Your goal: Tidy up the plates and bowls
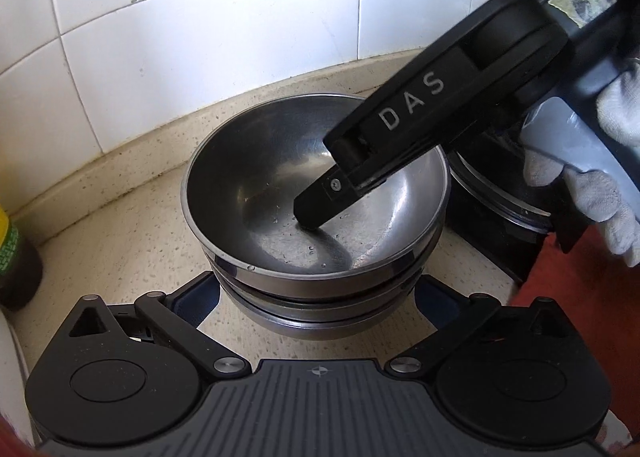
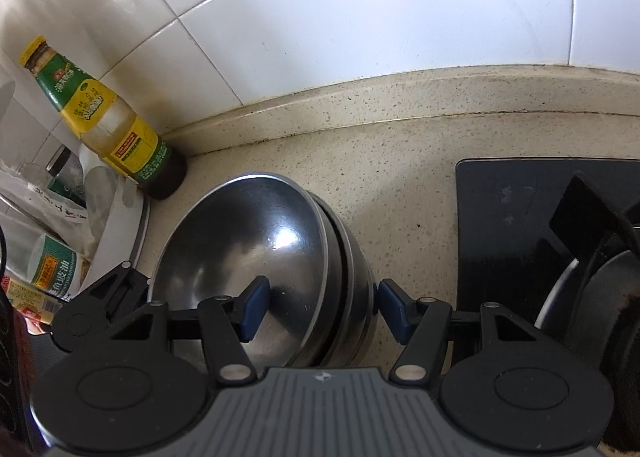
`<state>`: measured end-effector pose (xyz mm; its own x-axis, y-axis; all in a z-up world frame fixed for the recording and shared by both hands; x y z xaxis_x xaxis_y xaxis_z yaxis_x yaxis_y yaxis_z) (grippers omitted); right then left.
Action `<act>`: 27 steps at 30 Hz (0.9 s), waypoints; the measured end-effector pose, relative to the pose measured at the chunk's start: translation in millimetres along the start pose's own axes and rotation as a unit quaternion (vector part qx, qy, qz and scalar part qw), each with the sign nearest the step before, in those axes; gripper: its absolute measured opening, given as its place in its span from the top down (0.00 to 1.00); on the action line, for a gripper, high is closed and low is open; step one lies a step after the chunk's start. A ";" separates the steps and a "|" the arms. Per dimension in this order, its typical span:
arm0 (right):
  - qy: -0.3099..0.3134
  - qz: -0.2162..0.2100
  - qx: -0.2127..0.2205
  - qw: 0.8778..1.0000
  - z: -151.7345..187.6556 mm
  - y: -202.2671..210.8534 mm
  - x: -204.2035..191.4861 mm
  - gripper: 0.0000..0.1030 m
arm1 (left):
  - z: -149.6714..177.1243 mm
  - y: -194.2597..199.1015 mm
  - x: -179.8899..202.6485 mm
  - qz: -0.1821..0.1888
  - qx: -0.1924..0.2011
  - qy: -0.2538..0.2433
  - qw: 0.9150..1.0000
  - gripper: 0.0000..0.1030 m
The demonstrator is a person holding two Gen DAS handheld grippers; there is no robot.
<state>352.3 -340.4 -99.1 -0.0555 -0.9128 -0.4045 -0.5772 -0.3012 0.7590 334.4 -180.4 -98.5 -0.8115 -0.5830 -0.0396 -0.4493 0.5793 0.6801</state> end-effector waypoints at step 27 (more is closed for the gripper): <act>0.137 0.044 0.002 0.990 -2.8 -10.8 -42.2 0.32 | -2.3 -37.4 -22.1 -0.007 -0.005 0.006 1.000 0.00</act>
<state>363.1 -299.3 -88.8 0.1160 -0.9763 -0.1826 -0.5836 -0.2157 0.7829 370.0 -190.5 -121.4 -0.8006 -0.5979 -0.0398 -0.4563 0.5653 0.6871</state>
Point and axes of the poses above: each gripper's, at about its wrist camera, not at the fingertips, and y roughly against the way its jaws point, x to its right, z to its underside, the point moved 1 cm from there along -y, roughly the way its jaws point, and after that the axes turned 3 degrees about x, right-handed, at the moved point
